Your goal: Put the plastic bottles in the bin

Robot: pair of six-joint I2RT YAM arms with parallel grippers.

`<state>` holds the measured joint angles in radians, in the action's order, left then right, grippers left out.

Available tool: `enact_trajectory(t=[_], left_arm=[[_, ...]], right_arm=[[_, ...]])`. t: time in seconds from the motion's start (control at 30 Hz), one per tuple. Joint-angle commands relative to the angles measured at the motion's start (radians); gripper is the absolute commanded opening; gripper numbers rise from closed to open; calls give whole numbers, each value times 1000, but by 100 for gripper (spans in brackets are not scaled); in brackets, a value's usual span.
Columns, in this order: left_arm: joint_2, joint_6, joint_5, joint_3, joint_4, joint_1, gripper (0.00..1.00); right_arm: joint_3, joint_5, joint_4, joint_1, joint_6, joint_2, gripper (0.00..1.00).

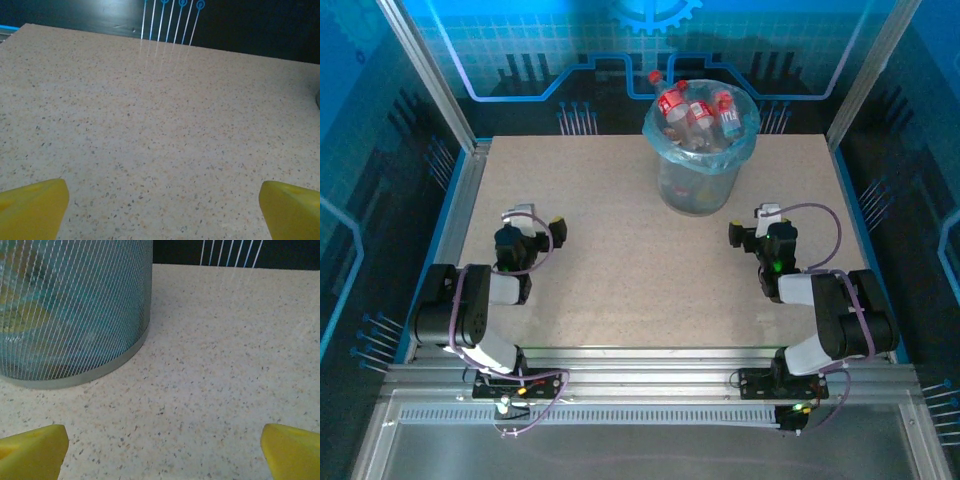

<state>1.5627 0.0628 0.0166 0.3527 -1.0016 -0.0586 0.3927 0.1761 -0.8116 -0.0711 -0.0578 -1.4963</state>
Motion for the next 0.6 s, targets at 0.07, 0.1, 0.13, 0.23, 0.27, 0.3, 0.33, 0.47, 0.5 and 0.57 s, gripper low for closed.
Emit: enact_trajectory(t=[0.07,0.1,0.13,0.23,0.27,0.3,0.33,0.47,0.5,0.57], left_arm=[[-11,-53,46,23,63,14,99],[-10,-55,49,25,63,16,99],[-10,-55,51,23,64,15,99],[-10,-56,48,25,69,15,99],[-11,-56,47,25,69,16,99],[-10,-55,46,27,70,14,99],[-11,-57,44,32,79,17,99],[-10,-61,32,35,85,23,99],[-10,-61,31,34,86,22,99],[-10,-63,26,34,85,26,99]], right_arm=[[13,34,9,-2,18,-4,100],[12,35,9,-2,19,-4,100],[12,36,9,-3,20,-4,100],[13,37,9,-4,20,-5,100],[12,36,10,-5,20,-4,100],[13,37,9,-5,21,-4,100],[14,37,10,-4,20,-5,100],[14,38,9,-5,20,-5,100],[14,37,9,-5,21,-5,100],[14,37,10,-5,20,-6,100]])
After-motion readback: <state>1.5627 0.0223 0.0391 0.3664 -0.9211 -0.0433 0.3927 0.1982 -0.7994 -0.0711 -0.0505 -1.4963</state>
